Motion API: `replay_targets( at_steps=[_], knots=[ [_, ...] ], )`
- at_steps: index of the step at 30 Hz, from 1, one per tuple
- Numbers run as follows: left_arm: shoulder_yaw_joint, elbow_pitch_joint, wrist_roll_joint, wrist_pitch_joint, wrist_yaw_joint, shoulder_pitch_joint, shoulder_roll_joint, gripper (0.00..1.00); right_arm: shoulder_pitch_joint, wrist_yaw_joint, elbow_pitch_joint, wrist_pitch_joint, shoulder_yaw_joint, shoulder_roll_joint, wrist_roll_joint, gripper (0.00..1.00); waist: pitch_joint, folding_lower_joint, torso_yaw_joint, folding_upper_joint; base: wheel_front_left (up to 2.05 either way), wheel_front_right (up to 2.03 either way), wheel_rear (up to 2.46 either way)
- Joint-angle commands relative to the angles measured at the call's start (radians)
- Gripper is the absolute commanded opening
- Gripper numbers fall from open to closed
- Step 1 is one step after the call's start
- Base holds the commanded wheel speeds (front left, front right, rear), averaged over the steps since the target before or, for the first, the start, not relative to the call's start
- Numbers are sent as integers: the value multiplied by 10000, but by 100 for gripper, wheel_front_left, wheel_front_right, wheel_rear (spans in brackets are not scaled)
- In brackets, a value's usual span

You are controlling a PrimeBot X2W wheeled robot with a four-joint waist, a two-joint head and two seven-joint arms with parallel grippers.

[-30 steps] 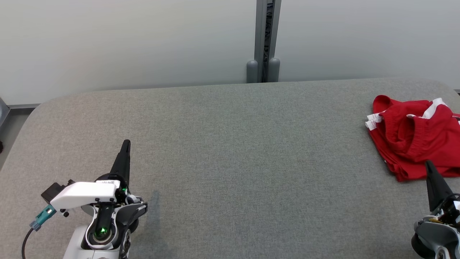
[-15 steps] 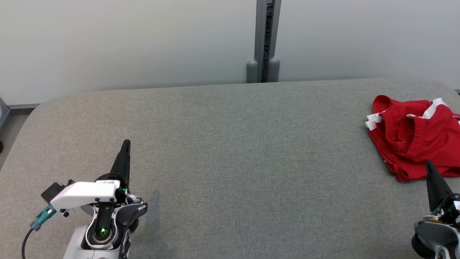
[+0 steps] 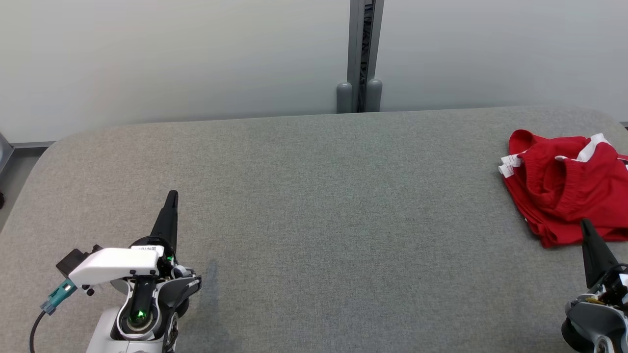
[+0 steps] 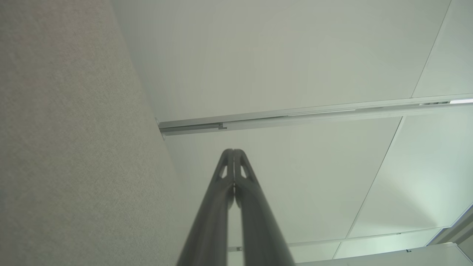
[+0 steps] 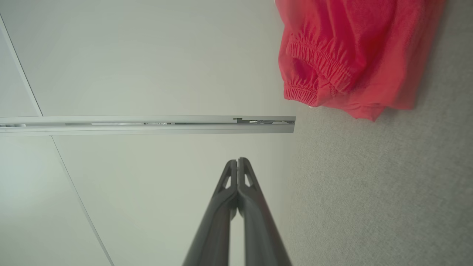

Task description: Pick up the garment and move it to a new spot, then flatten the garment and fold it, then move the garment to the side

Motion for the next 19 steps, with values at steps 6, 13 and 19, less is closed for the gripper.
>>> replay_targets(
  at_steps=[6,13,19],
  knots=[
    [29,-1,-85,-8,-42,-135,24,0,-112,4,4,64,-52,3,-60,0,0,-1,0,0,0,0,0],
    [30,-1,-85,-7,-42,-135,24,0,-113,4,4,73,-59,7,-57,0,0,-1,0,0,0,0,0],
    [30,-2,-85,-7,-40,-135,24,0,-114,4,5,78,-65,9,-63,0,0,-1,0,0,0,0,0]
  ],
)
